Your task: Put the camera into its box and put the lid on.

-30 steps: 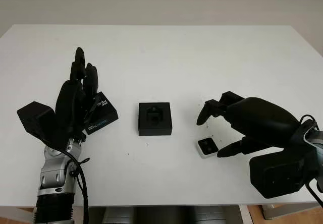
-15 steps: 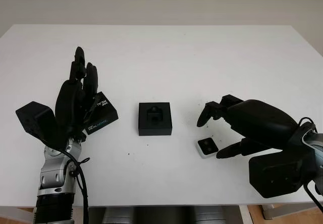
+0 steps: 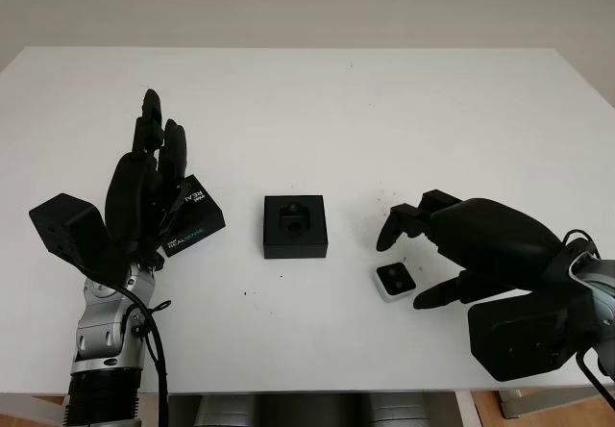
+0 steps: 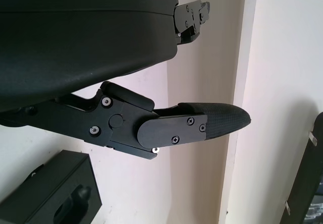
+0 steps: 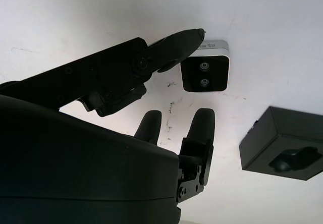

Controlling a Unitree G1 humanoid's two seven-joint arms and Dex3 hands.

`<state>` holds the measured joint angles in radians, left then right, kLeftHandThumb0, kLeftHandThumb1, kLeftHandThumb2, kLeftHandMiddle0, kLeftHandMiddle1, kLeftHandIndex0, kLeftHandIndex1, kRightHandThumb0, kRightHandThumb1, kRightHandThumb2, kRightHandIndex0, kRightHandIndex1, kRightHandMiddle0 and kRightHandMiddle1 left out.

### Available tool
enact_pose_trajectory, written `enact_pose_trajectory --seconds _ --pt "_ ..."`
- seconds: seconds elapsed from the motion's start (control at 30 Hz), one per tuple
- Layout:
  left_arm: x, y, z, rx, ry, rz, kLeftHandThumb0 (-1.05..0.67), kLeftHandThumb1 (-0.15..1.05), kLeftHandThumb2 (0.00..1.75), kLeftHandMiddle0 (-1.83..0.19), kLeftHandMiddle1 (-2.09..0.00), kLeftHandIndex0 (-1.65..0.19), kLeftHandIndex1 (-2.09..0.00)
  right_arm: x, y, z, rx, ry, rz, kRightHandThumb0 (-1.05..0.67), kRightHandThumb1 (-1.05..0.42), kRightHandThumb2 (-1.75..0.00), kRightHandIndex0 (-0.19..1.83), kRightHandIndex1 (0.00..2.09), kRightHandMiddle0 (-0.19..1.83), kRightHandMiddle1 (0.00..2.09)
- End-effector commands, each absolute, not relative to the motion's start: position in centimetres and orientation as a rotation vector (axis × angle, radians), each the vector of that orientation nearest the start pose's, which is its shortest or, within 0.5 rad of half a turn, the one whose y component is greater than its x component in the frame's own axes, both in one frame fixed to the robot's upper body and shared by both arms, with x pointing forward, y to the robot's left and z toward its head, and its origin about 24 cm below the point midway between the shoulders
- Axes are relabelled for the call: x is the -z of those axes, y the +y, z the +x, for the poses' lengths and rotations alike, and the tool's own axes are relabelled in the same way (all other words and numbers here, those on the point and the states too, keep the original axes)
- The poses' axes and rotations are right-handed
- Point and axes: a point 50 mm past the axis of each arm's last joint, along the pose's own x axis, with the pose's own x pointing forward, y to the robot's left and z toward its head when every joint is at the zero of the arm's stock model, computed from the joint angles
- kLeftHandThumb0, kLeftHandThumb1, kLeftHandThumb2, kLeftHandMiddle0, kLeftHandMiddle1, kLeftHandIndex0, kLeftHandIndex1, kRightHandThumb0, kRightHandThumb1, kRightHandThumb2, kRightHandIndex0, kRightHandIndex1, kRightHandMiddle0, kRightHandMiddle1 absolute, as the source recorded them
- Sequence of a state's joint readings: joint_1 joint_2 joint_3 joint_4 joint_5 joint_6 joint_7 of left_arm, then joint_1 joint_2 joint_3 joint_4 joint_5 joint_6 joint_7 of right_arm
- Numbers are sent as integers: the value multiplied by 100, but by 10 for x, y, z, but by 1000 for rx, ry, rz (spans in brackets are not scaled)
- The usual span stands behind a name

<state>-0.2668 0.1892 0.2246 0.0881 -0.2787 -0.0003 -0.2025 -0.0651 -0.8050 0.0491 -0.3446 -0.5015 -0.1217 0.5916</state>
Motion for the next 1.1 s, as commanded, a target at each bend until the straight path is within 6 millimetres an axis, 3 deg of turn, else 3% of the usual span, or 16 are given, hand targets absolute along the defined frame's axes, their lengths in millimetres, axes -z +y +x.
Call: enact_pose_trajectory --seconds 0.0,0.57,1.07 --pt "-113 215 298 52 -257 -93 -74 105 49 19 0 19 0 -139 -201 242 -663 -131 -1415 -48 -88 -6 1 130 9 121" --pt "-113 214 296 44 -248 -101 -73 105 46 19 0 19 0 -129 -203 244 -665 -128 -1399 -43 -92 -6 11 131 12 132" --pt "-113 211 295 57 -246 -93 -74 105 47 19 0 19 0 -126 -206 247 -681 -159 -1415 -40 -97 -6 20 126 20 130"
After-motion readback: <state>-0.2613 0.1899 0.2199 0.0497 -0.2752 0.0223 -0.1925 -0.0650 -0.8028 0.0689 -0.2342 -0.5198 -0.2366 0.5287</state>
